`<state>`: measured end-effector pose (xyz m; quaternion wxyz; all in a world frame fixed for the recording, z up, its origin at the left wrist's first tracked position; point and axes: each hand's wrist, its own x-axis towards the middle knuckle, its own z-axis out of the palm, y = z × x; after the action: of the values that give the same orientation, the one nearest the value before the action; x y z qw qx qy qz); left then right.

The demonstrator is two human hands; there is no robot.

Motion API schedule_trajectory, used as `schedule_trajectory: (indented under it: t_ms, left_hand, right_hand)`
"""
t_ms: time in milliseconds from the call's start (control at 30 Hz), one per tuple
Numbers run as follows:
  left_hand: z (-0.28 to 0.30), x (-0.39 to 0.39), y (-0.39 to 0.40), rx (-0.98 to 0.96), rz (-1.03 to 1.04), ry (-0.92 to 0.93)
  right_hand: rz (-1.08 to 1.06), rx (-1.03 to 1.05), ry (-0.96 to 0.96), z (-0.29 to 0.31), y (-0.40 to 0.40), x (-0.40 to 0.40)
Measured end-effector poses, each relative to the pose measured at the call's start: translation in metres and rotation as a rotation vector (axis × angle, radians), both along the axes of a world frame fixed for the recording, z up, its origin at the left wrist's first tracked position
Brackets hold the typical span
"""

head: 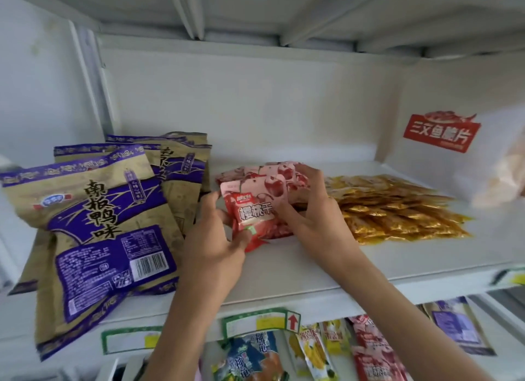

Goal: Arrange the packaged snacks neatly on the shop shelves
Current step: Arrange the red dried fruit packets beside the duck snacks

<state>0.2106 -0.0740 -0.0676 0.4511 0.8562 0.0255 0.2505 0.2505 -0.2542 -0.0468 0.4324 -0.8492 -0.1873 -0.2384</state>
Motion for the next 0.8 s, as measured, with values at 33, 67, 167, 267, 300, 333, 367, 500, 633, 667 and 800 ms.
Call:
schedule_trajectory:
  t_ms: [33, 67, 167, 267, 300, 333, 367, 500, 633, 667, 800]
  left_hand:
    - [-0.001, 0.001, 0.0, -0.014, 0.015, 0.005]
    - [0.0, 0.001, -0.001, -0.031, 0.025, 0.007]
    - [0.003, -0.005, -0.004, -0.029, 0.017, -0.01]
    - [0.009, -0.014, -0.004, -0.02, 0.015, -0.052]
    - [0.012, -0.014, -0.004, 0.017, 0.033, -0.074]
    - [0.014, -0.014, -0.005, 0.072, 0.05, -0.094]
    - [0.013, -0.011, -0.005, 0.121, 0.056, -0.11]
    - [0.012, -0.01, -0.014, 0.207, -0.034, -0.051]
    - [0.013, -0.005, -0.02, 0.376, -0.089, -0.044]
    - [0.013, -0.003, -0.02, 0.391, -0.097, -0.032]
    - [0.012, 0.001, -0.019, 0.408, -0.106, -0.07]
  right_hand:
    - [0.008, 0.002, -0.023, -0.001, 0.0, 0.0]
    - [0.012, 0.01, -0.039, -0.001, 0.0, -0.001]
    - [0.092, 0.135, -0.022, -0.003, -0.003, -0.001]
    - [0.187, 0.192, 0.067, 0.001, -0.005, 0.004]
    - [0.189, 0.179, 0.069, 0.001, -0.006, 0.006]
    - [0.17, 0.156, 0.049, 0.001, -0.008, 0.006]
    - [0.146, 0.122, -0.002, 0.001, -0.01, 0.006]
    - [-0.043, -0.055, -0.074, -0.001, -0.015, 0.0]
    - [0.13, 0.12, 0.15, 0.001, -0.029, -0.002]
    - [0.21, 0.184, 0.208, 0.003, -0.036, 0.001]
    - [0.375, 0.198, 0.35, 0.01, -0.053, 0.009]
